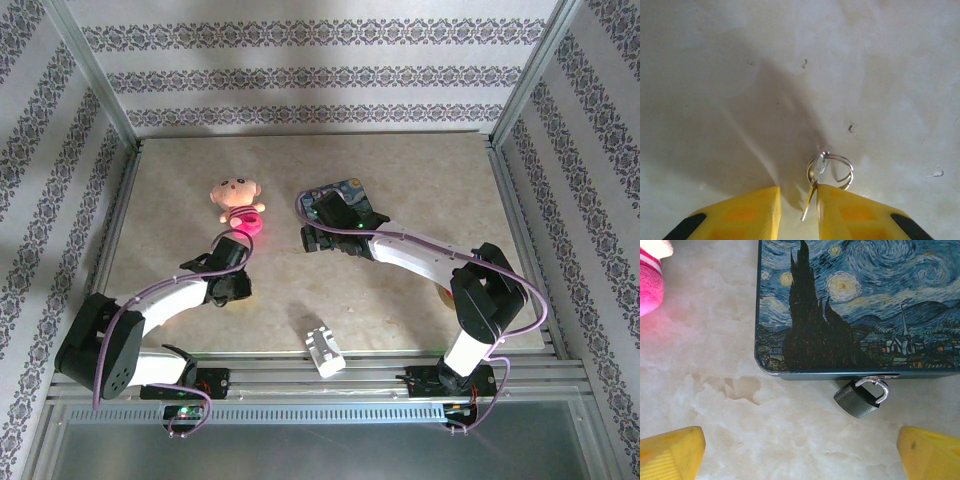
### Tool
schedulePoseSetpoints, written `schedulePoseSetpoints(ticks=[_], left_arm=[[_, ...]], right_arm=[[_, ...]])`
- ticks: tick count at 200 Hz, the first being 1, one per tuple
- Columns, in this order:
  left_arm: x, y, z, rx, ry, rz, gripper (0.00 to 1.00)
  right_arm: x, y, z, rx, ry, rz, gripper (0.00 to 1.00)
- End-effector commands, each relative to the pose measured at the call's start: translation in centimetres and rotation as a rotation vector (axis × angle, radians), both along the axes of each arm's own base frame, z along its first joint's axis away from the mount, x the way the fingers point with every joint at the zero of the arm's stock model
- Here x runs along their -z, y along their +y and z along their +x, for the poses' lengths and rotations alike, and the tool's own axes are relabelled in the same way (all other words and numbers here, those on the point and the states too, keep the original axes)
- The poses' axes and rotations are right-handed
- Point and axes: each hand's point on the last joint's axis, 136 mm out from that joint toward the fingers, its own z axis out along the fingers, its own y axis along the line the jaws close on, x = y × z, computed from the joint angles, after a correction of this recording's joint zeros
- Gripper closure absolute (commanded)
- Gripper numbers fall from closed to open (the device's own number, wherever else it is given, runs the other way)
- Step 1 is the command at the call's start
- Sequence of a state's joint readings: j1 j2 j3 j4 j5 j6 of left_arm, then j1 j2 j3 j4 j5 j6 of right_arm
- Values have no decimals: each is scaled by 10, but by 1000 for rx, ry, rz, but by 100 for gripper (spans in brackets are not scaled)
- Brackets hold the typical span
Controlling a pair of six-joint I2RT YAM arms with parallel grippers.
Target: Unlock the padlock with the key
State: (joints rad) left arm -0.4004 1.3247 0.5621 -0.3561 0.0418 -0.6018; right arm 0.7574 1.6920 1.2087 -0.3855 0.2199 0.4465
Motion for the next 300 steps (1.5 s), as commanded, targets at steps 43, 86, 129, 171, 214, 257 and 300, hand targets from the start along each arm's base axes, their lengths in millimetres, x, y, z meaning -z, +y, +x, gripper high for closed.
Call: schedulePoseSetpoints(ticks=[43, 86, 129, 171, 214, 257, 300], left_arm=[[-1, -29, 17, 89, -57, -36, 77], [-5, -32, 21, 96, -76, -37, 76], [-2, -33, 24, 102, -68, -24, 89], [-9, -34, 26, 127, -79, -17, 100], [-21, -43, 28, 180, -105, -50, 100], [-42, -60, 32, 290, -137, -102, 100], [-62, -81, 31, 456, -166, -162, 100]], right_arm=[[-7, 4, 1, -4, -24, -3, 2], [-9, 5, -1, -8, -28, 2, 2], [-14, 6, -1, -11, -35, 7, 2], [-17, 6, 0, -10, -41, 6, 2], [-15, 3, -2, -4, -37, 0, 2], [-14, -3, -6, -1, -33, -5, 2], [-12, -17, -12, 16, -16, 17, 2]])
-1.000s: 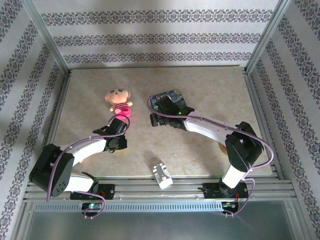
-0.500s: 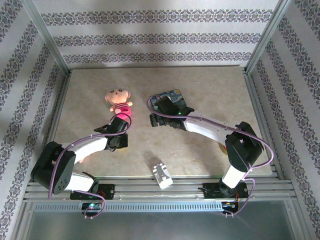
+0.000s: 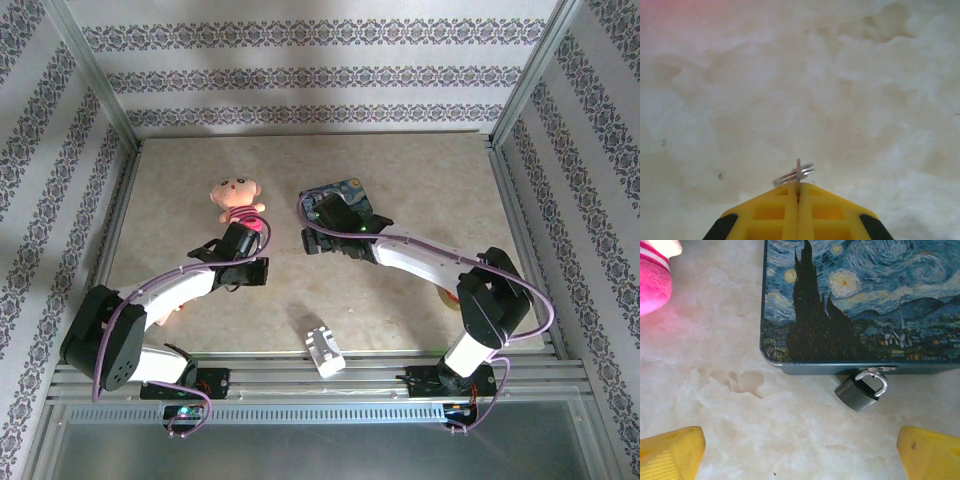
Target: Unlock the padlock with the key
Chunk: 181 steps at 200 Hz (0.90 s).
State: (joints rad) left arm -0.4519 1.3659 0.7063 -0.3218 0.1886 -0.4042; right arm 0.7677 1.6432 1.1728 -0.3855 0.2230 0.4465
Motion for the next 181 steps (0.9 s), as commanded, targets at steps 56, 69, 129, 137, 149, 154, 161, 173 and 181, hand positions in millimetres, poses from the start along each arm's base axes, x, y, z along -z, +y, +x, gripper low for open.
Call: schedulePoseSetpoints(ticks=[56, 69, 129, 137, 149, 154, 161, 173, 181], left_arm=[[-49, -60, 0, 413, -140, -174, 100], [-60, -72, 5, 468, -190, -226, 100], [-98, -105, 1, 726, -280, -344, 100], [-100, -106, 0, 745, -280, -348, 100], [-104, -108, 0, 762, -288, -349, 100], [-107, -108, 0, 769, -296, -349, 100], [-109, -109, 1, 774, -302, -350, 100], [-114, -111, -2, 798, -304, -363, 100], [-117, -111, -5, 813, -303, -374, 100]], right_arm=[[-1, -8, -18, -96, 82, 292, 2], [-7, -5, -23, -145, 92, 385, 5], [-53, -5, -47, -325, 49, 671, 28], [-57, -5, -49, -335, 39, 682, 32], [-61, -4, -52, -347, 28, 688, 38], [-61, -4, -53, -348, 26, 687, 40], [-61, -3, -54, -347, 26, 685, 41], [-61, 1, -56, -355, 22, 680, 45], [-63, 5, -58, -367, 19, 683, 48]])
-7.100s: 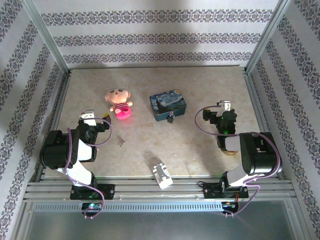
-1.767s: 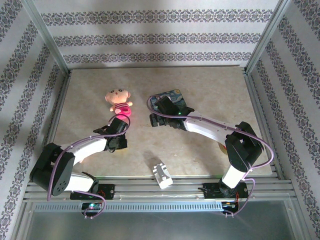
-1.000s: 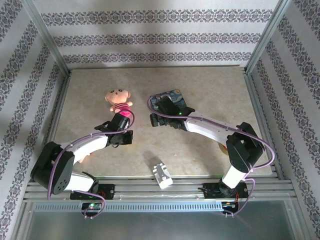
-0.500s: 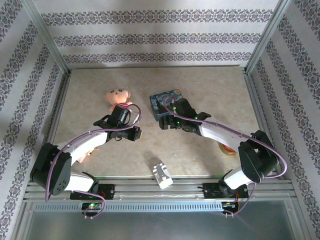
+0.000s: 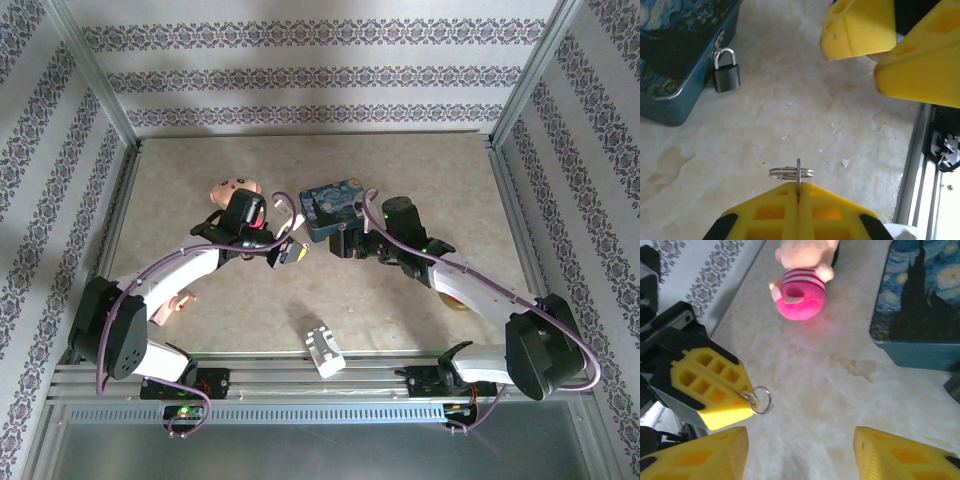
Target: Unlock the padlock with the key
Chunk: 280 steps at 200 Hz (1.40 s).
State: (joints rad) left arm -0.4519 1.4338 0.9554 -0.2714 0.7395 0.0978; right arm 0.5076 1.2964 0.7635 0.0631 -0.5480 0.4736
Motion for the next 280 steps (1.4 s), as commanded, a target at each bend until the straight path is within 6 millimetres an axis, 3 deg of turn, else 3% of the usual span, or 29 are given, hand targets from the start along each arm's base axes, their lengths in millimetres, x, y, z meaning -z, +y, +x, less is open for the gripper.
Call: schedulePoseSetpoints(ticks=[1, 44, 81, 135, 280], left_arm=[[-11, -10, -17, 120, -8, -28, 100], [-14, -9, -29, 173, -6, -34, 100], [-20, -10, -37, 208, -13, -54, 100], [-25, -12, -42, 241, -18, -82, 100], [-33, -17, -42, 268, -15, -112, 100]], right_arm=[[-9, 13, -11, -62, -31, 39, 48], [-26, 32, -25, -164, -74, 75, 58], [-29, 39, -30, -228, -70, 96, 64], [-30, 51, -37, -298, -56, 121, 66], [-22, 59, -42, -359, -13, 133, 71]])
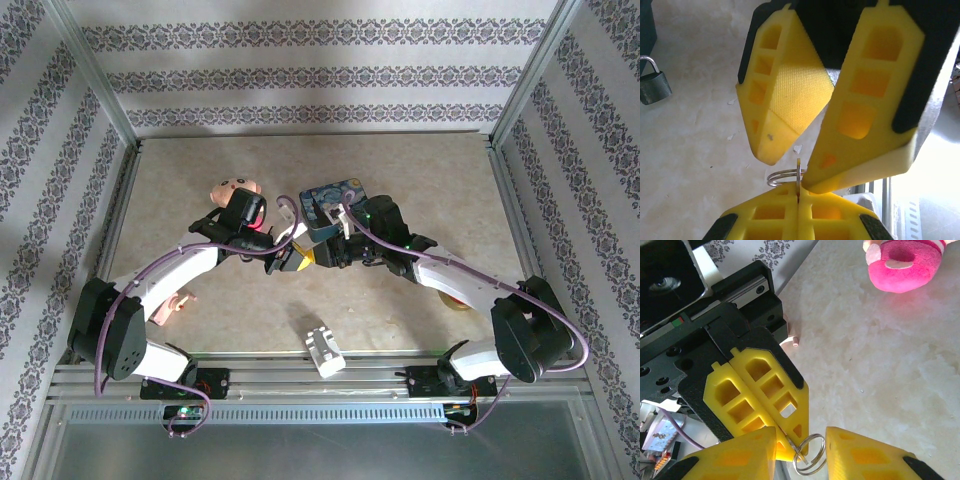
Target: Unlock the padlock with the key
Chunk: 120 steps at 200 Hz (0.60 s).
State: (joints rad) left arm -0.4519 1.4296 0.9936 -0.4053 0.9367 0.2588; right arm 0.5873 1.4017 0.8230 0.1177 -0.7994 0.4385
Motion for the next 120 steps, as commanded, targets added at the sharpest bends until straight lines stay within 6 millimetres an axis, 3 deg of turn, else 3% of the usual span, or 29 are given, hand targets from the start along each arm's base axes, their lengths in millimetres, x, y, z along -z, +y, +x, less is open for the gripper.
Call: schedulePoseSetpoints(ticks=[1, 53, 98, 120], left_arm=[[-16, -7, -7, 52, -29, -37, 100], [-18, -7, -6, 47, -44, -38, 100], [-21, -7, -3, 39, -44, -38, 100], [-25, -9, 0, 19, -28, -42, 100]], right_arm=[[-12, 8, -3, -47, -42, 32, 71], [-5, 6, -6, -54, -24, 23, 79], [-4, 2, -7, -41, -33, 17, 100], [-5, -1, -5, -16, -51, 13, 100]])
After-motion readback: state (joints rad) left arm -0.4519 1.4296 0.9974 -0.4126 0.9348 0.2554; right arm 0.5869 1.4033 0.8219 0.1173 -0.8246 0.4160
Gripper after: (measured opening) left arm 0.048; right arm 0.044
